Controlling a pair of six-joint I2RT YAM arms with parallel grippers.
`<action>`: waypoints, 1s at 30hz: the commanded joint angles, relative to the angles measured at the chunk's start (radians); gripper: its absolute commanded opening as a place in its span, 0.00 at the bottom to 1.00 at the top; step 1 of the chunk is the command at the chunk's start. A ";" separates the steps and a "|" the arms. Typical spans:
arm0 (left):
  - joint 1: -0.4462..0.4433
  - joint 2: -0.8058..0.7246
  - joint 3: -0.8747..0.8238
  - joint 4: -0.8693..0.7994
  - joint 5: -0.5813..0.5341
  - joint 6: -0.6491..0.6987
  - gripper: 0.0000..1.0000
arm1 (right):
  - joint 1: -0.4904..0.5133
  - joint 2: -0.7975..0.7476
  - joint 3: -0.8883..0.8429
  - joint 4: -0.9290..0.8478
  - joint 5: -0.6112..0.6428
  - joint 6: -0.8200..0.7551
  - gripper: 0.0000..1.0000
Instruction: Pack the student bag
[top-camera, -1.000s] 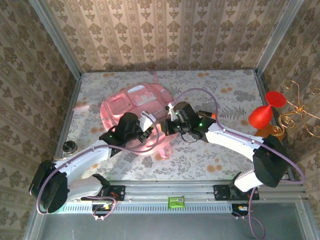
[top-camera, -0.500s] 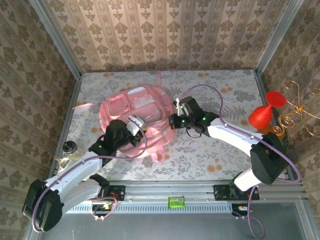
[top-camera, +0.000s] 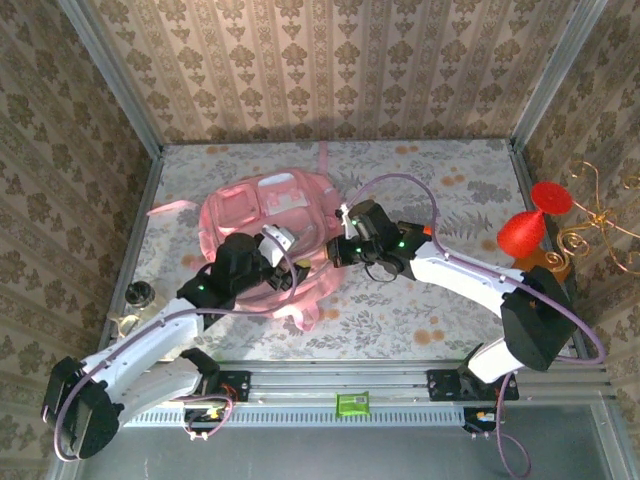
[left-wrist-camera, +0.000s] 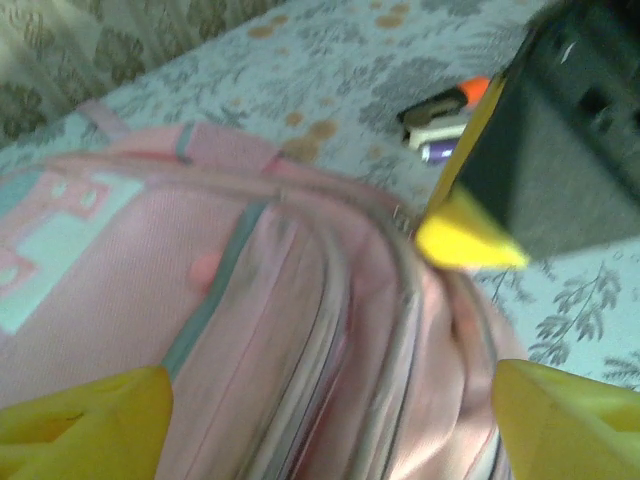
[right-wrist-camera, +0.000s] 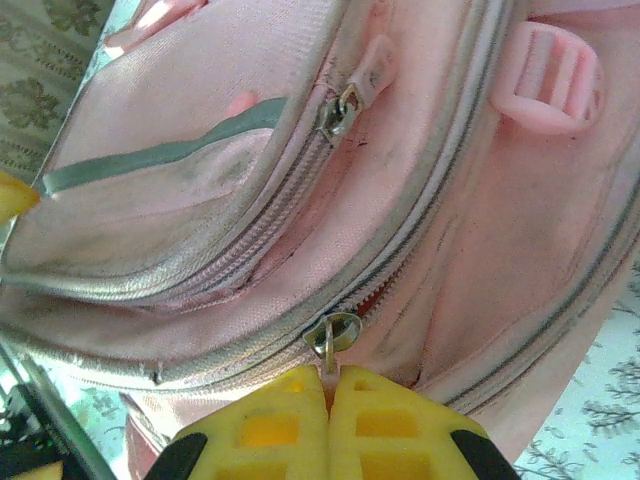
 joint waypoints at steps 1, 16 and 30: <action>-0.022 0.024 0.062 -0.038 0.008 0.063 0.85 | 0.018 -0.044 0.043 0.074 -0.046 0.006 0.00; -0.013 0.185 0.064 -0.004 -0.023 0.110 0.65 | 0.034 -0.085 0.016 0.094 -0.045 0.013 0.00; 0.091 0.121 0.026 0.104 0.180 0.133 0.00 | 0.043 -0.155 -0.017 0.132 -0.088 0.018 0.00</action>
